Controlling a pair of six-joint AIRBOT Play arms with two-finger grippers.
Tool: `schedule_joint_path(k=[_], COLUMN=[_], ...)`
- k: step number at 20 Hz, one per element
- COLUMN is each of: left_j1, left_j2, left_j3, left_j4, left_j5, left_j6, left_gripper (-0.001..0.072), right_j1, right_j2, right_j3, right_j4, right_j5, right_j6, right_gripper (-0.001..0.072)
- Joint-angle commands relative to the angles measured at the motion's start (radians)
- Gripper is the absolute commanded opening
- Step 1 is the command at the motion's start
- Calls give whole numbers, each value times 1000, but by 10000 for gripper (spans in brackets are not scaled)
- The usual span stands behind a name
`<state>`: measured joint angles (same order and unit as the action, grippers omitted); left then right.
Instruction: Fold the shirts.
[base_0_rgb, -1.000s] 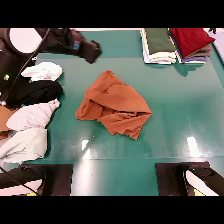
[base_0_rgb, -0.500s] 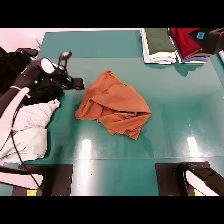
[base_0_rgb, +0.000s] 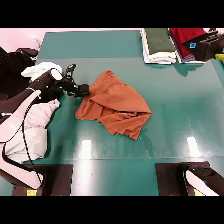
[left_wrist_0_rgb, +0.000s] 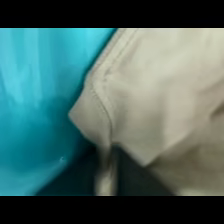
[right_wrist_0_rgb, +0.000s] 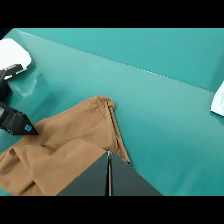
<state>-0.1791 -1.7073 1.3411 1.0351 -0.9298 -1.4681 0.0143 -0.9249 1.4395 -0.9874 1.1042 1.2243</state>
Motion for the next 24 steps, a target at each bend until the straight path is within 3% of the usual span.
schedule_joint_path(k=[1, 4, 7, 9, 10, 12, 16, 17, 18, 20, 24], left_j1=[-1, -1, -1, -1, -1, -1, -1, -1, -1, -1, -1], left_j2=[3, 55, 110, 128, 131, 130, 130, 130, 132, 143, 259], left_j3=[36, 140, 222, 238, 238, 238, 238, 238, 238, 238, 281], left_j4=[-42, 2, 12, 11, 11, 12, 11, 11, 12, 13, 97], left_j5=[-14, -29, -28, -27, -30, -32, -41, -47, -56, -57, -47], left_j6=[13, 39, 73, 80, 80, 81, 81, 81, 81, 81, 81], left_gripper=[22, 22, 22, 21, 22, 22, 22, 22, 22, 22, 21], right_j1=[-8, -61, -120, -122, -107, -52, 89, 121, 146, 180, 165], right_j2=[0, 13, 43, 45, 42, -2, -151, -190, -223, -265, -165], right_j3=[-3, -101, -362, -575, -672, -818, -859, -832, -800, -722, -549], right_j4=[-29, -81, -111, -97, -69, 32, 172, 182, 178, 144, -27], right_j5=[60, 187, 217, 154, 101, -28, -242, -272, -291, -312, -238], right_j6=[9, 72, 114, 117, 118, 118, 99, 98, 93, 90, 91], right_gripper=[19, 19, 40, 474, 513, 513, 511, 479, 358, 33, 17])
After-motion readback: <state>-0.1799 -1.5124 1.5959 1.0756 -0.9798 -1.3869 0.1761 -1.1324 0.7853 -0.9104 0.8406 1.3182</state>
